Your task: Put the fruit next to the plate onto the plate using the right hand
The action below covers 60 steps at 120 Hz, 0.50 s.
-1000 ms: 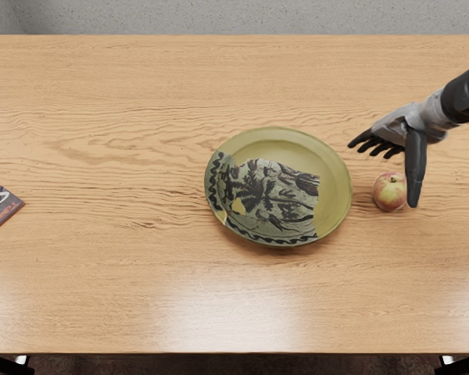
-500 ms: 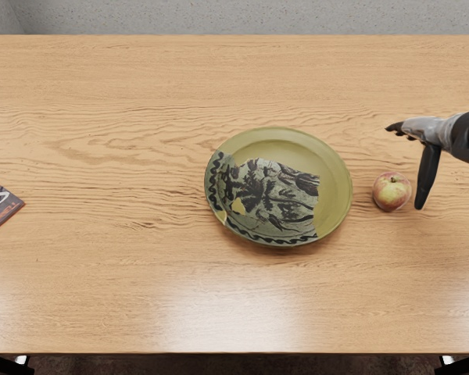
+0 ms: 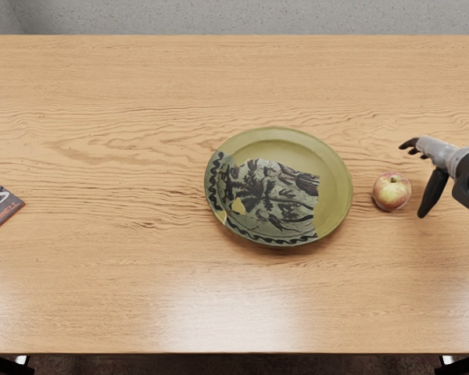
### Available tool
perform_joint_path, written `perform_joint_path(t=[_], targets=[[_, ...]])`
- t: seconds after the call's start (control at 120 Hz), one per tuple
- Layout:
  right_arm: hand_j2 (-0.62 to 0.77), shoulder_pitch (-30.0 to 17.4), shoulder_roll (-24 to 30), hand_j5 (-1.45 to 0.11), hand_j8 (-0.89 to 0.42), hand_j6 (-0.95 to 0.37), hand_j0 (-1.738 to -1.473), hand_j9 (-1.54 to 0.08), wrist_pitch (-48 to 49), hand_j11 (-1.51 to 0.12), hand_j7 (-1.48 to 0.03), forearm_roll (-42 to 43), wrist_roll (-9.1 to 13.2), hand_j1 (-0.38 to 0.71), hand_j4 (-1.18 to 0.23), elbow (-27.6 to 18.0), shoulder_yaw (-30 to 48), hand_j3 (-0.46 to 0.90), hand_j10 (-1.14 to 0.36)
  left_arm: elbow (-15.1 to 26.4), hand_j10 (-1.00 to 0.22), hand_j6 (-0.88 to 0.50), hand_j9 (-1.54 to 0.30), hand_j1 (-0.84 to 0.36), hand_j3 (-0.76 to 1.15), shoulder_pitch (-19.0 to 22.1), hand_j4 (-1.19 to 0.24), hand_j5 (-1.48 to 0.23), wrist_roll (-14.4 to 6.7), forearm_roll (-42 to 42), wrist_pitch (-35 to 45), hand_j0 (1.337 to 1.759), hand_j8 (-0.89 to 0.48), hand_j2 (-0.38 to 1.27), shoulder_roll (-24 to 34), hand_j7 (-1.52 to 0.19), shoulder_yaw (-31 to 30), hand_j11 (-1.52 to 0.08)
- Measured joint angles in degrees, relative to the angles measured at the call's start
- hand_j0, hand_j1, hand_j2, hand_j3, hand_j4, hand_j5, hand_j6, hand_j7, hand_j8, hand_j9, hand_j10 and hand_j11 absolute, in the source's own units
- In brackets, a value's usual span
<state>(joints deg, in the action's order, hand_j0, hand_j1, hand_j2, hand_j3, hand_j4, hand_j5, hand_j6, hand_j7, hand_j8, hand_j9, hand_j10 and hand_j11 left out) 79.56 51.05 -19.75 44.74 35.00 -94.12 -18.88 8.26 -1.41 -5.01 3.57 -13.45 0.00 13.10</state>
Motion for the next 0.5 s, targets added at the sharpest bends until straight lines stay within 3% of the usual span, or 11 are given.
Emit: perform_joint_path(t=[0.5], targets=[[-0.04, -6.6, -3.5, -0.29, -0.23, -0.23, -1.658, -0.29, -10.3, -0.29, -0.29, 8.0, 0.0, -0.08, -0.23, 0.0, 0.1, 0.00, -0.23, 0.0, 0.00, 0.00, 0.00, 0.35, 0.00, 0.4, 0.00, 0.00, 0.0, 0.0, 0.0, 1.658, 0.00, 0.00, 0.0, 0.00, 0.1, 0.00]])
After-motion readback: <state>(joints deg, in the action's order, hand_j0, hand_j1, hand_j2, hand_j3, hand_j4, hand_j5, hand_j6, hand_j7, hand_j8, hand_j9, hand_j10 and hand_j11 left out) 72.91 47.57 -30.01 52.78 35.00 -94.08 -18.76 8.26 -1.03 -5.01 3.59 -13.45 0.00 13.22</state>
